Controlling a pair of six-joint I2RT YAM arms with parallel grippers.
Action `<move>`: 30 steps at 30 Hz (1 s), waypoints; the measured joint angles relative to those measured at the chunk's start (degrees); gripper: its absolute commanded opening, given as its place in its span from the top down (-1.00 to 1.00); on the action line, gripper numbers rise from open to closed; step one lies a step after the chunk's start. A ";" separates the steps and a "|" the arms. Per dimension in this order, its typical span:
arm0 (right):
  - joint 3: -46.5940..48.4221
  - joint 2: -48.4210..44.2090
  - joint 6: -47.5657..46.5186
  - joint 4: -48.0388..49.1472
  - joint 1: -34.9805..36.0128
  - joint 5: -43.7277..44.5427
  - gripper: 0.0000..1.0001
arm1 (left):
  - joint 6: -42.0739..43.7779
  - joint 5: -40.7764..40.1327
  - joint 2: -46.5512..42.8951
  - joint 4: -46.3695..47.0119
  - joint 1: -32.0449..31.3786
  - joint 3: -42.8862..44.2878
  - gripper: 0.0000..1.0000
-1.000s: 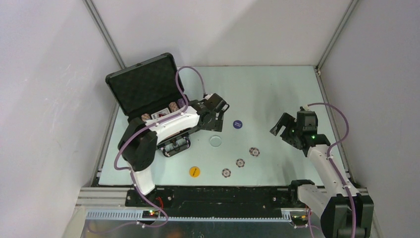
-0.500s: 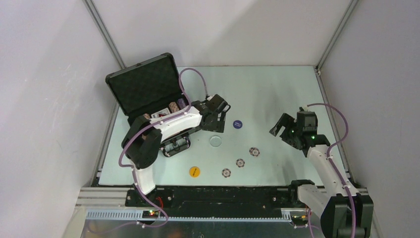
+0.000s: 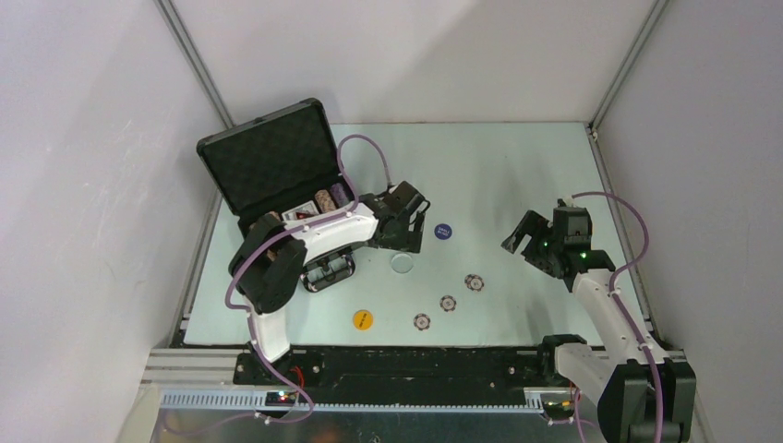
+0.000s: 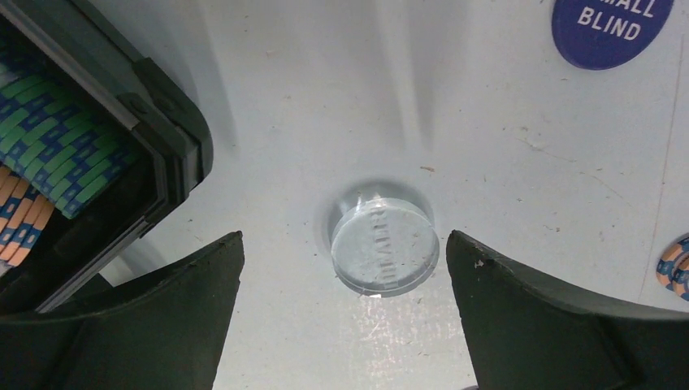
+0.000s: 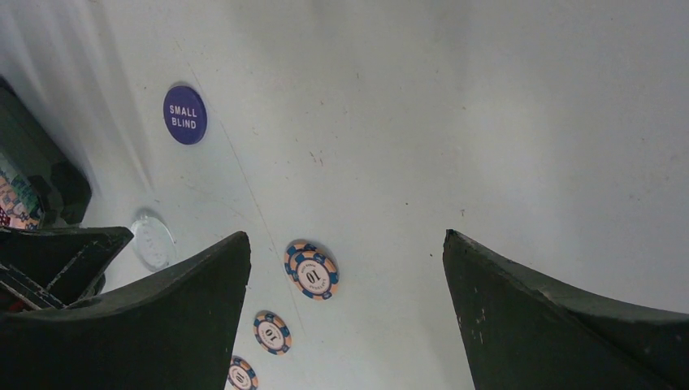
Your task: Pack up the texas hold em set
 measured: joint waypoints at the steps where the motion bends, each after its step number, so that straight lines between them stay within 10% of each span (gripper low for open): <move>1: 0.00 0.00 0.00 0.11 0.00 -0.09 -0.82 | 0.00 0.15 0.09 0.09 -0.07 0.00 -0.98; 30: 0.00 0.00 -0.20 0.66 0.00 -0.94 -0.81 | -0.11 0.92 5.35 1.38 -3.19 0.20 -0.48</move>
